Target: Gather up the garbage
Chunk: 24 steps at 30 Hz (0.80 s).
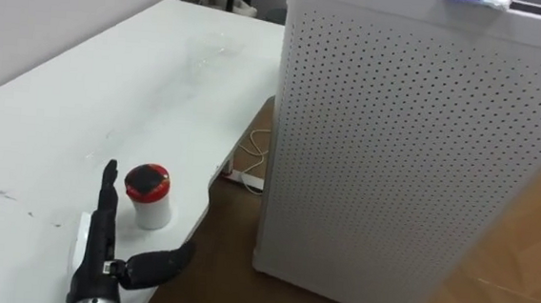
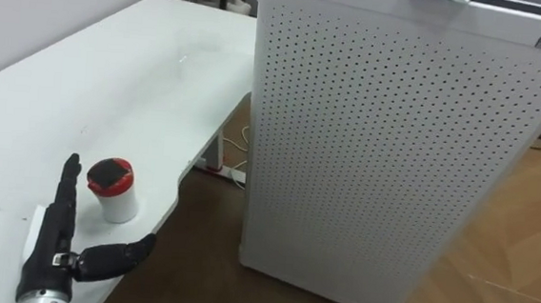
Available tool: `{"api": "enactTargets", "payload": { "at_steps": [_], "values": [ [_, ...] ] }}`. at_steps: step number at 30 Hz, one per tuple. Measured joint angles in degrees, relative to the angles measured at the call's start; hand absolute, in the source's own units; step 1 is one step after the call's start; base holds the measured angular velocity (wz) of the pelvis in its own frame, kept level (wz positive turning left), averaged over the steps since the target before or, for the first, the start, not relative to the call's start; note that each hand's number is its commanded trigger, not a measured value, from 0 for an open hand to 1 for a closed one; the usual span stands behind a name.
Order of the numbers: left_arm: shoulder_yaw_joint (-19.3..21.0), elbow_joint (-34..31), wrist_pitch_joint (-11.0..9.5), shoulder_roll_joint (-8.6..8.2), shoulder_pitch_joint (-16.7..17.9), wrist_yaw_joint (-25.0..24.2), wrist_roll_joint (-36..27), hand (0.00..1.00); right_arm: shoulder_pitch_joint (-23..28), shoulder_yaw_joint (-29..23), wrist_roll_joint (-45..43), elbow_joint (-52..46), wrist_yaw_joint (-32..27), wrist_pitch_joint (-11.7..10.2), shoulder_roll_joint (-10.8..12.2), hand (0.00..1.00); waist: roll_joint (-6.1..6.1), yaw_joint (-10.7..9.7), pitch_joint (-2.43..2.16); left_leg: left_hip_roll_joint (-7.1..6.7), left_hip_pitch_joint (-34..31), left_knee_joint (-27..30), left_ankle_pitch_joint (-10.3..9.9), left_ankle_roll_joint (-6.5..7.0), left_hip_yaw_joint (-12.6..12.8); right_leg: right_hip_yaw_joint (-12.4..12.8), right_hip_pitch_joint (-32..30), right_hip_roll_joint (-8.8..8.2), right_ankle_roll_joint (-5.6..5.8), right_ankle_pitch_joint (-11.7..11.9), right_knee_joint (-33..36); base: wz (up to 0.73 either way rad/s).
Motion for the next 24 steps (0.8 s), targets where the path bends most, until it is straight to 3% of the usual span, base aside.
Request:
{"api": "enactTargets", "payload": {
  "at_steps": [5,9,24],
  "values": [
    [0.8,2.6,0.0,0.04,-1.9,0.4,-3.3,0.00,0.4,0.0,0.5,-0.5,0.0,0.0,0.0,1.00,0.52,-0.4,0.37,0.32,0.4,-0.3,0.0,0.00,0.6,0.7,0.0,0.38,-0.14,0.4,-0.1,-0.09],
    [0.8,4.0,0.0,0.05,-3.0,0.9,-4.5,0.00,1.2,0.0,0.6,-1.8,0.0,0.0,0.0,1.00,0.55,-0.7,0.38,0.38,0.4,-0.3,0.0,0.00,1.1,0.8,-0.1,0.41,-0.14,0.4,-0.1,-0.01],
    [1.9,4.5,0.0,0.06,-5.1,3.2,-5.7,0.00,2.1,0.1,0.7,-2.5,-0.1,0.0,0.0,1.00,-0.01,-0.9,-0.01,0.39,0.4,-0.3,0.0,0.00,1.5,1.0,-0.5,0.36,-0.13,0.4,0.0,-0.01]
  ]
}}
